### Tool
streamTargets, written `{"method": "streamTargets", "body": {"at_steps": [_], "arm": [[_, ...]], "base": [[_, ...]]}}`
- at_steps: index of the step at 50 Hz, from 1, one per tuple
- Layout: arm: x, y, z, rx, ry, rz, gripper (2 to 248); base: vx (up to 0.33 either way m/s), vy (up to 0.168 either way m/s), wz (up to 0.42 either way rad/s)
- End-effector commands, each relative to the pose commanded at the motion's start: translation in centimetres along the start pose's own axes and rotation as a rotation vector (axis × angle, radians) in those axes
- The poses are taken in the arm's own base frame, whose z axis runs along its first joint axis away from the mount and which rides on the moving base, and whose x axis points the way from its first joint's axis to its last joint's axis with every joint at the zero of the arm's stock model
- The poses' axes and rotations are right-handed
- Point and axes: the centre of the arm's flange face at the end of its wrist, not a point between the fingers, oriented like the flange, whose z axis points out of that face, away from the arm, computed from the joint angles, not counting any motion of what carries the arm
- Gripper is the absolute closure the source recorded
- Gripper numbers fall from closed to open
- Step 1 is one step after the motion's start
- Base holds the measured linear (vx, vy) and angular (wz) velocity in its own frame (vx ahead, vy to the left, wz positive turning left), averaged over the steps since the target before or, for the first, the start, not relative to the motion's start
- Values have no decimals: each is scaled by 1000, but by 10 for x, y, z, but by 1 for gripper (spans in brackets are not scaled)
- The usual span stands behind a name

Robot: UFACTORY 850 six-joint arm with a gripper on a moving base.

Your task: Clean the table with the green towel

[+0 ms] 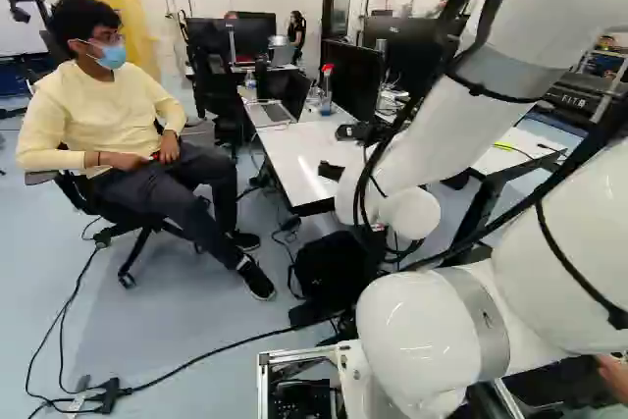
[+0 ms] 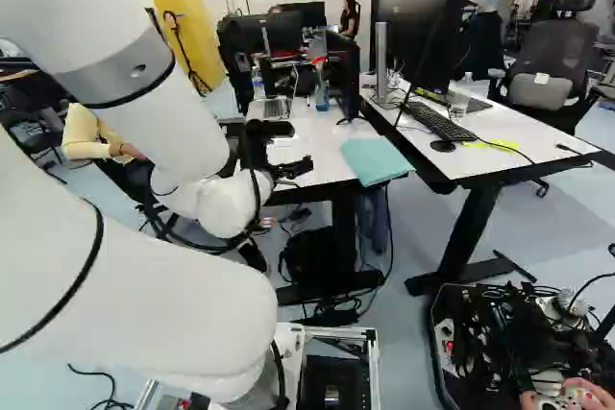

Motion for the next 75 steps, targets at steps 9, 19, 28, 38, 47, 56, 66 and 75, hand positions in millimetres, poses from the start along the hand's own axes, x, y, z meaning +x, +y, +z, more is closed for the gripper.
{"method": "streamTargets", "body": {"at_steps": [9, 19, 28, 38, 47, 56, 66, 75], "arm": [[5, 2, 2, -8, 12, 3, 3], [17, 7, 7, -25, 36, 8, 3], [29, 15, 14, -48, 58, 15, 3], [43, 26, 21, -82, 79, 25, 3], [54, 37, 28, -113, 94, 33, 3], [66, 49, 34, -143, 105, 41, 3], [79, 62, 41, -175, 117, 49, 3], [86, 74, 50, -203, 111, 57, 3]], "base": [[0, 0, 0], [0, 0, 0], [0, 0, 0], [0, 0, 0], [0, 0, 0], [0, 0, 0], [0, 0, 0], [0, 0, 0]]}}
